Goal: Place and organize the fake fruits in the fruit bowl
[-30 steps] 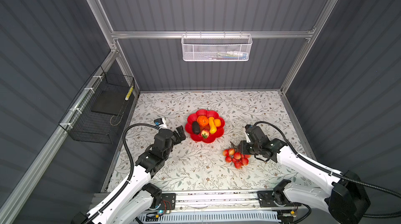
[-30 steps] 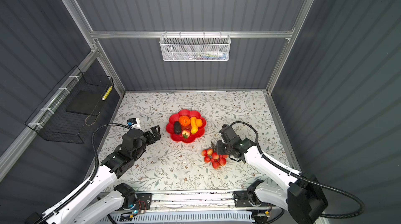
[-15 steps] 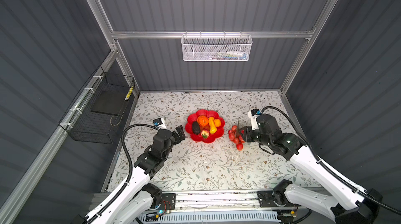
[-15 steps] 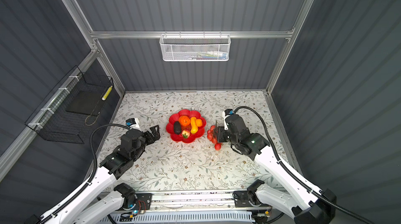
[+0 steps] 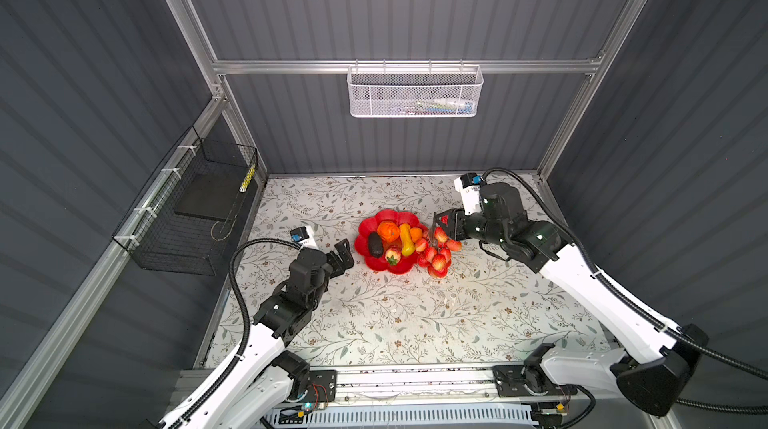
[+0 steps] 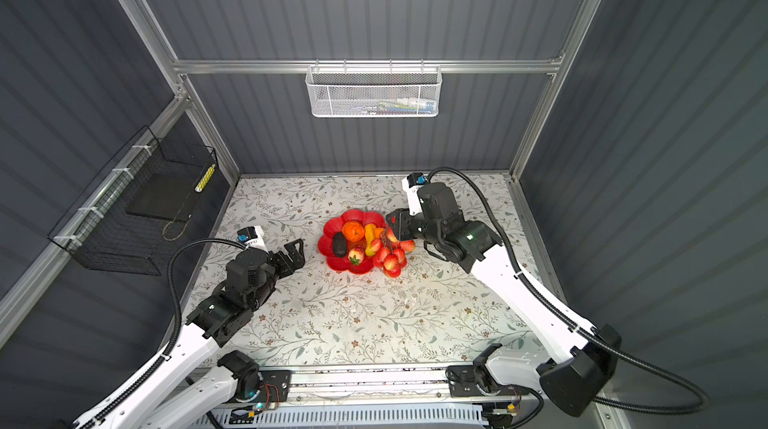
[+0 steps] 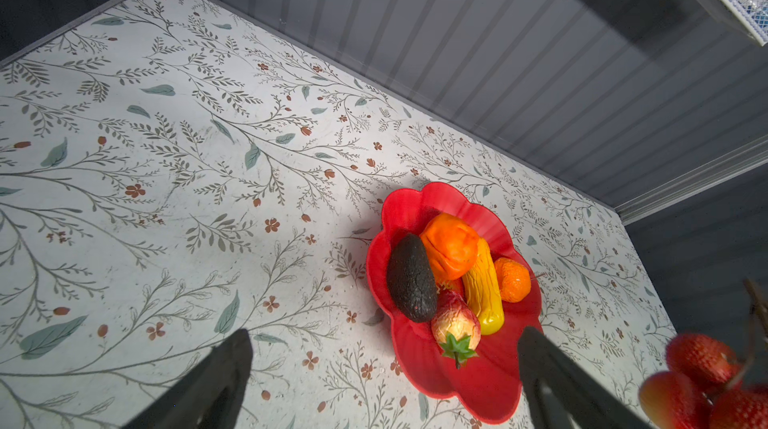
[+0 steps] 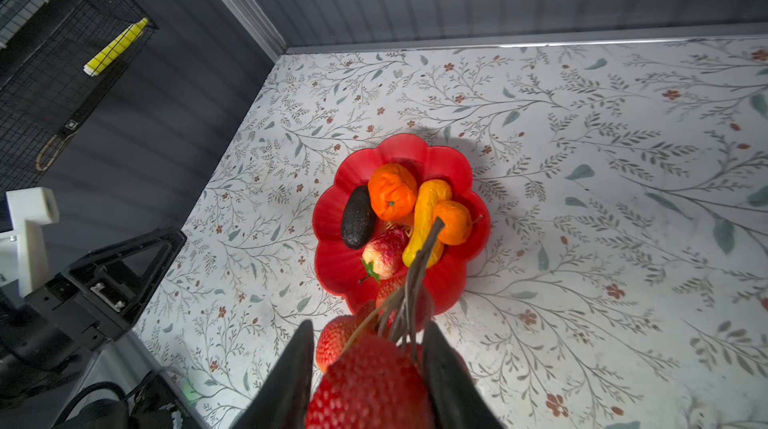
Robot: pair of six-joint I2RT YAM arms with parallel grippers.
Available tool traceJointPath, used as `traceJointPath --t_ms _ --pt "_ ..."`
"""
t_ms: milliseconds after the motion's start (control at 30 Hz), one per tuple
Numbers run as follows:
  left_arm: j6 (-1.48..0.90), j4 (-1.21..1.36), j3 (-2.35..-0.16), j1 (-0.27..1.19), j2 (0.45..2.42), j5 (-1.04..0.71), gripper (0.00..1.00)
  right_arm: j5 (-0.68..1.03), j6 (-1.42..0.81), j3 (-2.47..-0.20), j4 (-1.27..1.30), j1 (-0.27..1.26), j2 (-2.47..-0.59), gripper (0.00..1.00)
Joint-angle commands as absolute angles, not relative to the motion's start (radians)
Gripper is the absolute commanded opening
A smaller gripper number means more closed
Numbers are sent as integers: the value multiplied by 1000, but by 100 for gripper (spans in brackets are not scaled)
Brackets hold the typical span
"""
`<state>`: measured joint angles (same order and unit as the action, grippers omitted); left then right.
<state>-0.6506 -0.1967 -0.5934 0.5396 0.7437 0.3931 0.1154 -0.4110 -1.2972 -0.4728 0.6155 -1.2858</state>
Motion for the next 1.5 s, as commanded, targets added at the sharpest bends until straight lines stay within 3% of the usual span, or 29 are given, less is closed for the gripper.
traceJointPath --t_ms 0,367,967,1233,1467 --pt "-629 -228 -603 534 717 403 100 203 -400 -1347 -407 626 -1353 16" --pt "-599 -272 -635 533 685 410 100 297 -416 -1447 -330 641 -1576 16" --pt "-577 -269 -656 533 700 396 100 276 -394 -1485 -311 636 -1764 22" --pt "-572 -276 -660 534 702 393 100 246 -380 -1509 -304 602 -1819 60" --pt "-543 -251 -670 533 731 388 100 212 -365 -1503 -294 569 -1759 90"
